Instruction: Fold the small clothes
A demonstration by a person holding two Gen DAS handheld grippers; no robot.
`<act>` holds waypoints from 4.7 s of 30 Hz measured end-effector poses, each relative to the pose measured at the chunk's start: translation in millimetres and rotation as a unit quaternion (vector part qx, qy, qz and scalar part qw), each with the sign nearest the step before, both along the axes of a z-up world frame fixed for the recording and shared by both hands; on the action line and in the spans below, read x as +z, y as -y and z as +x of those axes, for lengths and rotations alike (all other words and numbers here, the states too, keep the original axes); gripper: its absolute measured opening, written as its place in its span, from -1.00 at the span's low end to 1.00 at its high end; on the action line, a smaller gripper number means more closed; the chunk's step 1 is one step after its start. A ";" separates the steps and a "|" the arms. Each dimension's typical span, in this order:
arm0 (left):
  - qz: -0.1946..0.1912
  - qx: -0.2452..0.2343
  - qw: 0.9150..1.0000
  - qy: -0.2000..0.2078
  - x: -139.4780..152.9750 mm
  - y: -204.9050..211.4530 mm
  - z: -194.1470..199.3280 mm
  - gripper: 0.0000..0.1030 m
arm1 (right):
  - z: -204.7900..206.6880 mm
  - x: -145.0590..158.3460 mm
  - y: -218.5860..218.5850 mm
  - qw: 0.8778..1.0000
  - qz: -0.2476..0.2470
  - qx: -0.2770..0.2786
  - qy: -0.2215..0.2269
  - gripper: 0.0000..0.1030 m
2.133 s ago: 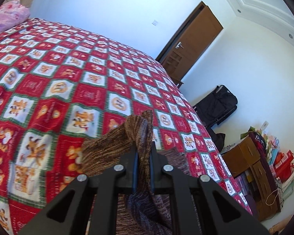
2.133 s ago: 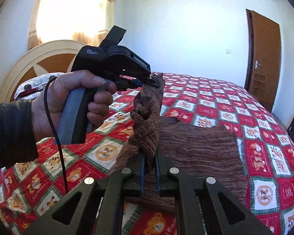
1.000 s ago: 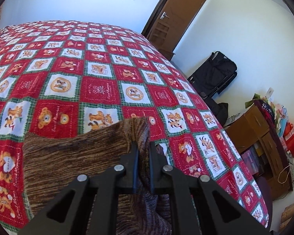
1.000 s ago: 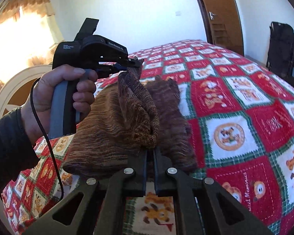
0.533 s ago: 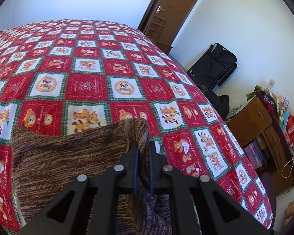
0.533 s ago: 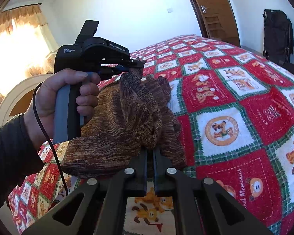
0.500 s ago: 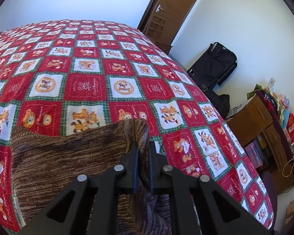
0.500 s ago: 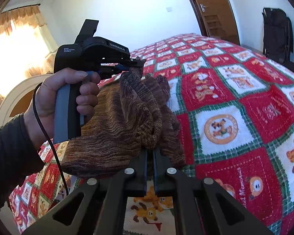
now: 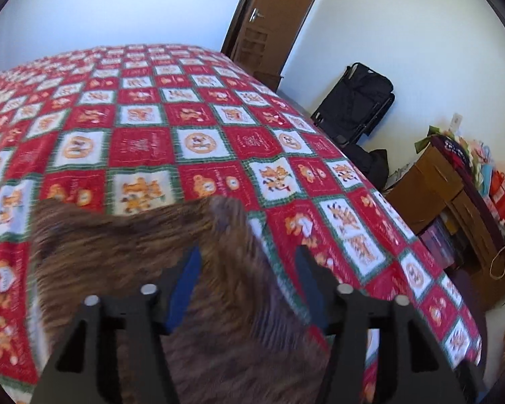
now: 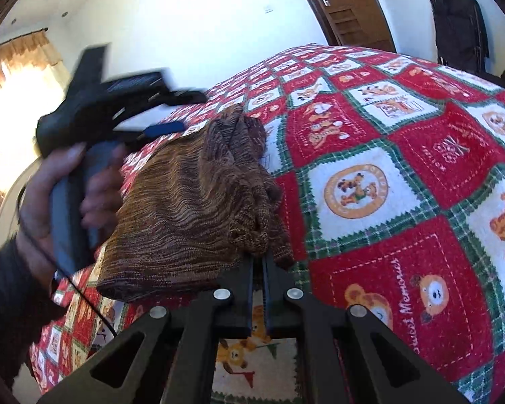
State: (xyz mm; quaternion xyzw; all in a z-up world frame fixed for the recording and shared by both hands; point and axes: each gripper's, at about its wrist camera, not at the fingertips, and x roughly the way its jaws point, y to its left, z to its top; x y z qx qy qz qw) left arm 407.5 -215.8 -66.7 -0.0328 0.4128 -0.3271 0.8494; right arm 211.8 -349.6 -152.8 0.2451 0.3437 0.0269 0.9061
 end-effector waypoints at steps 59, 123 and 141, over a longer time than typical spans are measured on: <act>0.084 0.055 0.995 0.020 -82.9 -76.2 -77.4 1.00 | 97.9 20.7 -46.4 0.970 -0.147 0.182 -0.067 0.10; 0.039 0.021 0.998 0.040 -59.6 -80.6 -90.4 -0.46 | 196.5 3.4 29.5 0.986 0.063 0.154 -0.011 -0.63; 0.062 0.028 0.996 0.055 -34.9 -117.5 -137.2 -0.51 | 144.7 25.2 -31.5 0.980 0.074 0.185 -0.004 -0.65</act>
